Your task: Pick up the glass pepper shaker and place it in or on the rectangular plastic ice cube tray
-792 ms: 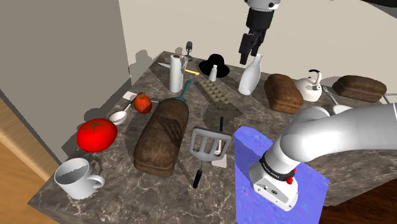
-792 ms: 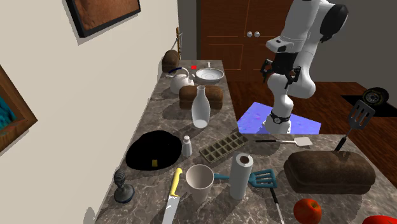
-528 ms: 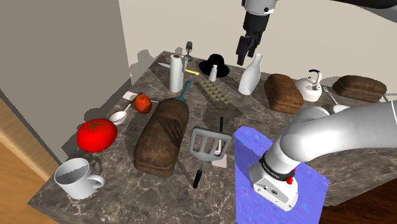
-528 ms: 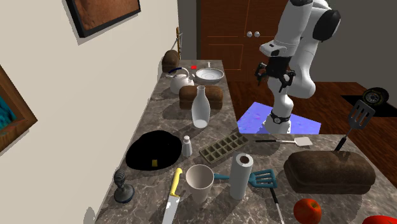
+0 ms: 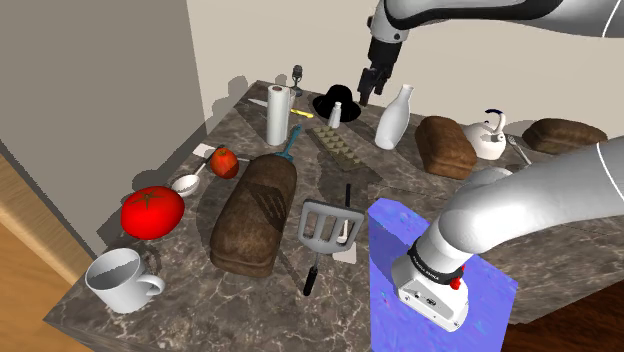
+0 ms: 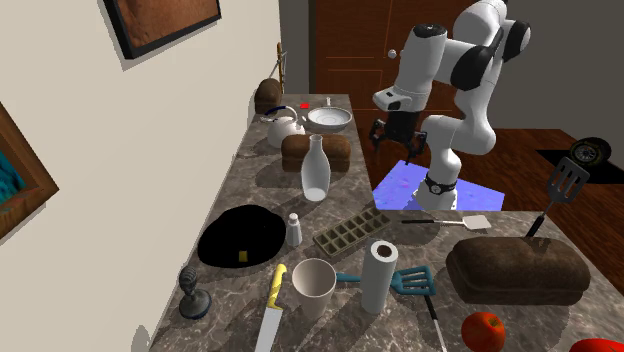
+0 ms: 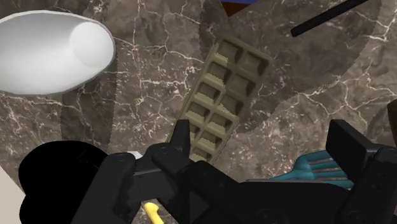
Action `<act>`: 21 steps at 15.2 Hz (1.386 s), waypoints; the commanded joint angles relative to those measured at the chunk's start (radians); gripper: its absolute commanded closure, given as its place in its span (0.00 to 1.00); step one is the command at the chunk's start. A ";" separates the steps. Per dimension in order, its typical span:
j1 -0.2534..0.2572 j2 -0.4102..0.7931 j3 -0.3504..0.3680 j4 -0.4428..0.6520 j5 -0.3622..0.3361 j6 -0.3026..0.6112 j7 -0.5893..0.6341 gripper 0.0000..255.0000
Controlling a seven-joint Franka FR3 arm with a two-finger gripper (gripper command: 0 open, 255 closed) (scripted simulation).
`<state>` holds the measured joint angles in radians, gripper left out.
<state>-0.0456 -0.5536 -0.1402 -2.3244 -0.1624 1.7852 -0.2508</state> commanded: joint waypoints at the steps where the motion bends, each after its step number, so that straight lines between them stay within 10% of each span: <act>1: -0.005 0.058 -0.028 0.016 -0.005 0.062 -0.028 0.00; 11: -0.016 0.379 -0.152 0.143 0.049 0.326 -0.181 0.00; 21: -0.065 0.751 -0.203 0.413 0.243 0.470 -0.384 0.00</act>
<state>-0.1030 0.1528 -0.3436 -1.9501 0.0553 2.2458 -0.6146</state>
